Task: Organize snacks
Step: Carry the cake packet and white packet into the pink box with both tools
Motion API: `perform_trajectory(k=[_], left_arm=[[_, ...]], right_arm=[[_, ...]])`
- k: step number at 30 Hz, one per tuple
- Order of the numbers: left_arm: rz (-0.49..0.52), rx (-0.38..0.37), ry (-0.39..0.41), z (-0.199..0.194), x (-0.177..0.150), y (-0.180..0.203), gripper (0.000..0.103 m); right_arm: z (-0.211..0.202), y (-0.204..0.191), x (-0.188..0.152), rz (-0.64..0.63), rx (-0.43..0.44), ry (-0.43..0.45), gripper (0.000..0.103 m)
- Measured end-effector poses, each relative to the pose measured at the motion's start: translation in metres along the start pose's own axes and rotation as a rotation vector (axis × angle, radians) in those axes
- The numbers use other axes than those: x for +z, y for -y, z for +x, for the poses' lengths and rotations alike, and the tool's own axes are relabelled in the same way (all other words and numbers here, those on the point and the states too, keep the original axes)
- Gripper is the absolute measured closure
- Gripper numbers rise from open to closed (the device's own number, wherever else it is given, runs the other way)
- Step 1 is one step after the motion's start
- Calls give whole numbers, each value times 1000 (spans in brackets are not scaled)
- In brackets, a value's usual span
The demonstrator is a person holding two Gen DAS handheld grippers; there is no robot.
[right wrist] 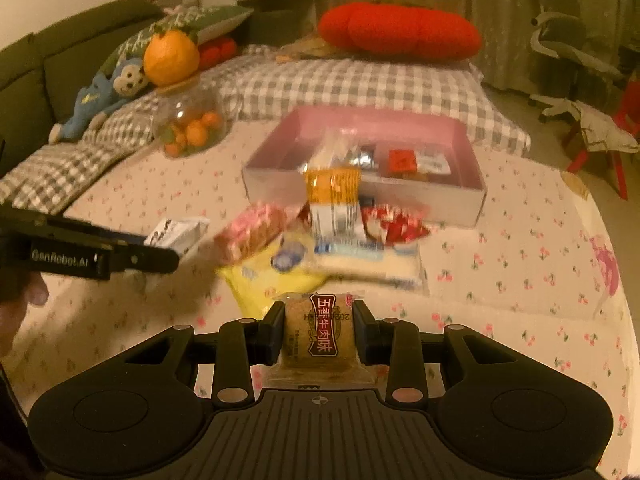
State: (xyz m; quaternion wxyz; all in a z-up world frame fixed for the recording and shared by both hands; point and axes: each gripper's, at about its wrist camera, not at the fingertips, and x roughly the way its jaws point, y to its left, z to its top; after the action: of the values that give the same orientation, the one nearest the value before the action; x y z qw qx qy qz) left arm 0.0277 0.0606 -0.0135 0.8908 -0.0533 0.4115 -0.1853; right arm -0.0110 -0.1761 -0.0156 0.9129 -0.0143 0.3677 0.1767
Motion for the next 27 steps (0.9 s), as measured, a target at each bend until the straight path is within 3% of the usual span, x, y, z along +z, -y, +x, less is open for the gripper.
perform_trajectory(k=[15, 22, 27], left_arm=[[-1, -22, 57, -1, 38, 18, 60], [-11, 11, 92, 4, 56, 16, 60], [-39, 39, 103, 11, 72, 10, 60]], right_arm=[[-1, 4, 52, 56, -1, 88, 70], [10, 23, 74, 190, 60, 63, 70], [23, 37, 93, 225, 56, 59, 70]])
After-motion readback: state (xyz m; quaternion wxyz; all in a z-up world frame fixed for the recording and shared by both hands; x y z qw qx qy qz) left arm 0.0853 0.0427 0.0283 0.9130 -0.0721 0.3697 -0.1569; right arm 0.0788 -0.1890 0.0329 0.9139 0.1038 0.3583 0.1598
